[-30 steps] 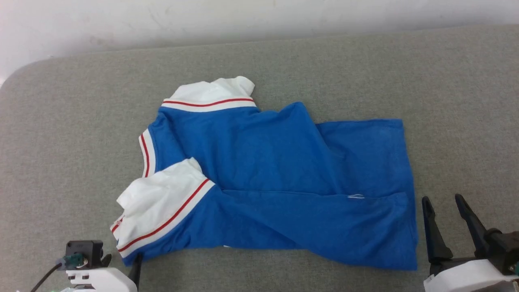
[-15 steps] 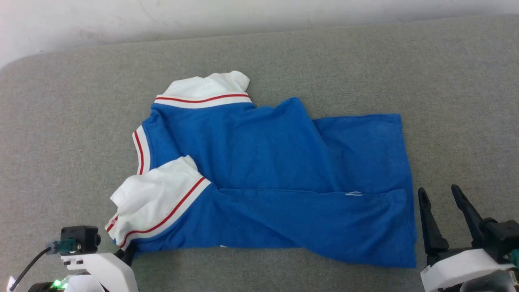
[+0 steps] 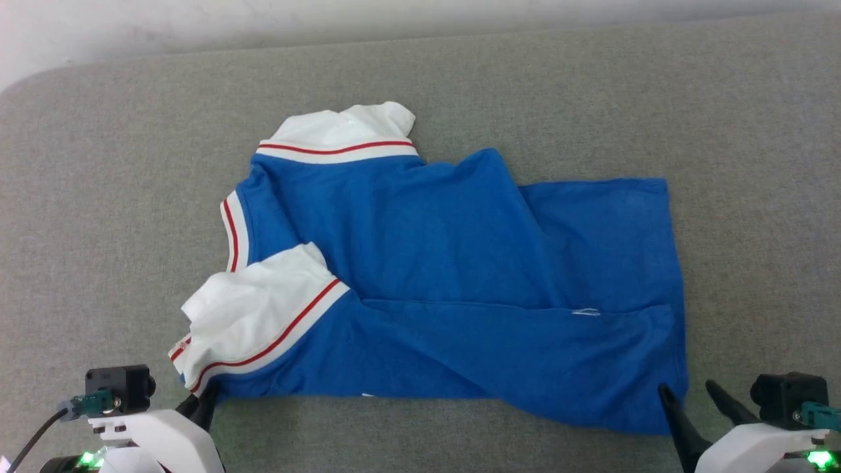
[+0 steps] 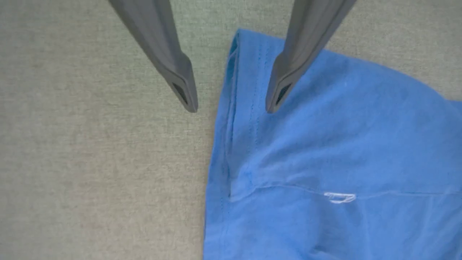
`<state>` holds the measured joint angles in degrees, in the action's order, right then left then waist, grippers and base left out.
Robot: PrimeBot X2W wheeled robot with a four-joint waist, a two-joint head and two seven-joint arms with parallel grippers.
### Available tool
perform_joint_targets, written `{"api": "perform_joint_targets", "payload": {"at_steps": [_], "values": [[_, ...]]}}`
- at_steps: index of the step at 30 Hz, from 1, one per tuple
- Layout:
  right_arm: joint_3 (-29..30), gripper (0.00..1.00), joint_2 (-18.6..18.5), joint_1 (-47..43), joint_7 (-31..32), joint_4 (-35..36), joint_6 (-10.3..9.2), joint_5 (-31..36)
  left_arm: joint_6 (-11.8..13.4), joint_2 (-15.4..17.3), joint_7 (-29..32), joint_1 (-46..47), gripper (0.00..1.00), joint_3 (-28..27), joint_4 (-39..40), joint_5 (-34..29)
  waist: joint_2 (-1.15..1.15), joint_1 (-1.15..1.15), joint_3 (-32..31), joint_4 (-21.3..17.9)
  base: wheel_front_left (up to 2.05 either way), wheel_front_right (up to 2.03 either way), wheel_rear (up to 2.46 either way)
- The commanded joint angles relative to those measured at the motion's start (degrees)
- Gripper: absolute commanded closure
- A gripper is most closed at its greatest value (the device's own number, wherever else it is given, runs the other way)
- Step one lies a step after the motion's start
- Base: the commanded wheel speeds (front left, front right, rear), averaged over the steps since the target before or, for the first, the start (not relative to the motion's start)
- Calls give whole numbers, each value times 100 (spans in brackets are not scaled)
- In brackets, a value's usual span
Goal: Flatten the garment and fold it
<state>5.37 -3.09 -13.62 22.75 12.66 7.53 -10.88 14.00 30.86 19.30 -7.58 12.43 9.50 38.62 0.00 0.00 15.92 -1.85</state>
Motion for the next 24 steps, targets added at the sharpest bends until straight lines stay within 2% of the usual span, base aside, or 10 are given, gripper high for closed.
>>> {"api": "perform_joint_targets", "payload": {"at_steps": [1, 5, 13, 14, 15, 16, 17, 18, 24], "values": [[-12, 0, 14, -63, 98, 67, -4, -100, 15, 2, -26, 49, 100, 15, 18, -53, 0, 0, 56, 12, 0, 0, 0], [23, 0, 18, -119, 221, 67, -4, -261, 3, 0, -23, 98, 100, 55, -11, -69, 0, 0, 111, -10, 0, 0, 0], [-15, 0, 20, -105, 227, -397, -4, -565, 7, 60, 3, 168, 100, 38, -23, -69, 0, 0, 113, -25, 0, 0, 0], [-46, 9, 20, -91, 235, -452, -4, -622, 9, 65, 2, 167, 100, 34, -21, -66, 0, 0, 111, -31, 0, 0, 0], [-75, 43, 21, -71, 240, -508, -4, -673, 12, 68, 0, 163, 100, 30, -19, -63, 0, 0, 110, -39, 0, 0, 0], [-101, 54, 21, -49, 248, -568, -4, -706, 11, 65, -3, 158, 100, 26, -17, -50, 0, 0, 107, -46, 0, 0, 0], [-128, 73, 21, -23, 258, -634, -4, -736, 10, 58, -9, 157, 100, 22, -16, -37, 0, 0, 103, -53, 0, 0, 0], [-144, 100, 21, 9, 254, -697, -4, -750, 11, 54, -16, 157, 100, 17, -18, -28, 0, 0, 101, -59, 0, 0, 0], [-162, 100, 21, 147, 189, -845, -4, -694, 1, 41, -53, 160, 100, 16, -28, -6, 0, 0, 101, -75, 0, 0, 0]]}}
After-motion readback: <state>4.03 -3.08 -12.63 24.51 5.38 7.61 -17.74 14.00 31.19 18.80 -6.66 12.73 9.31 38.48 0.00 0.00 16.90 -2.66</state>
